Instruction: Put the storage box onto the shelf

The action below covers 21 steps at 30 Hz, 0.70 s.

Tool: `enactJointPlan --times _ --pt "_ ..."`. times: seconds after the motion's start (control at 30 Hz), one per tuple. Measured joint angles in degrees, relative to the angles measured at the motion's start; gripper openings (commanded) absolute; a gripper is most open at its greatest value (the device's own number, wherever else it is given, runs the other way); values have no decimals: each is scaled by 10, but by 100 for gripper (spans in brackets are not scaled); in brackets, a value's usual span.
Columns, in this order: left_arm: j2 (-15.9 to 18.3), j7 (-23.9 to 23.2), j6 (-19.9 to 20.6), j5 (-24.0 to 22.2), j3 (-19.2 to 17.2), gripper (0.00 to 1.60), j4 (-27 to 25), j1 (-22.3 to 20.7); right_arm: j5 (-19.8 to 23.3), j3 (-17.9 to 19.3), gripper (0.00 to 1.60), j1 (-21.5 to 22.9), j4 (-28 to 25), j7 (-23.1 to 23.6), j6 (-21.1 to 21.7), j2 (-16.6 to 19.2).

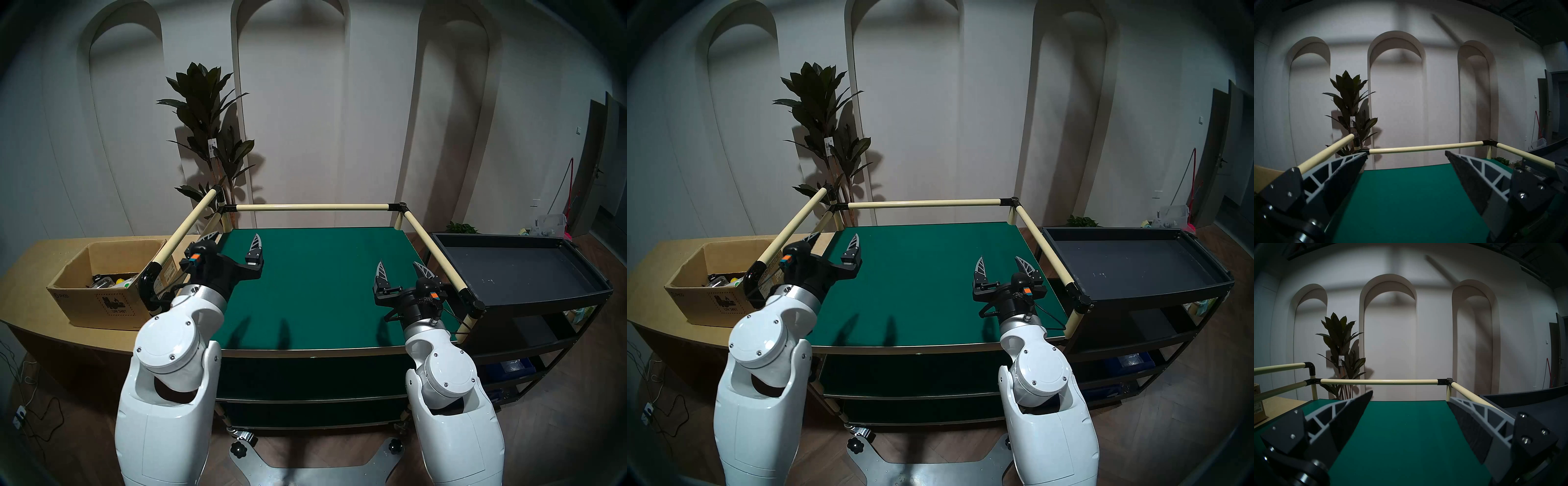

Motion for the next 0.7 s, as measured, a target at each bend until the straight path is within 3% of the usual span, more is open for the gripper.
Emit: enactJointPlan --times 0.4,0.7 --pt "71 -72 63 -42 -111 160 5 -64 0 0 160 0 3 1 0 0" --pt "128 -95 78 -66 -200 160 74 -114 0 0 160 0 4 2 0 0"
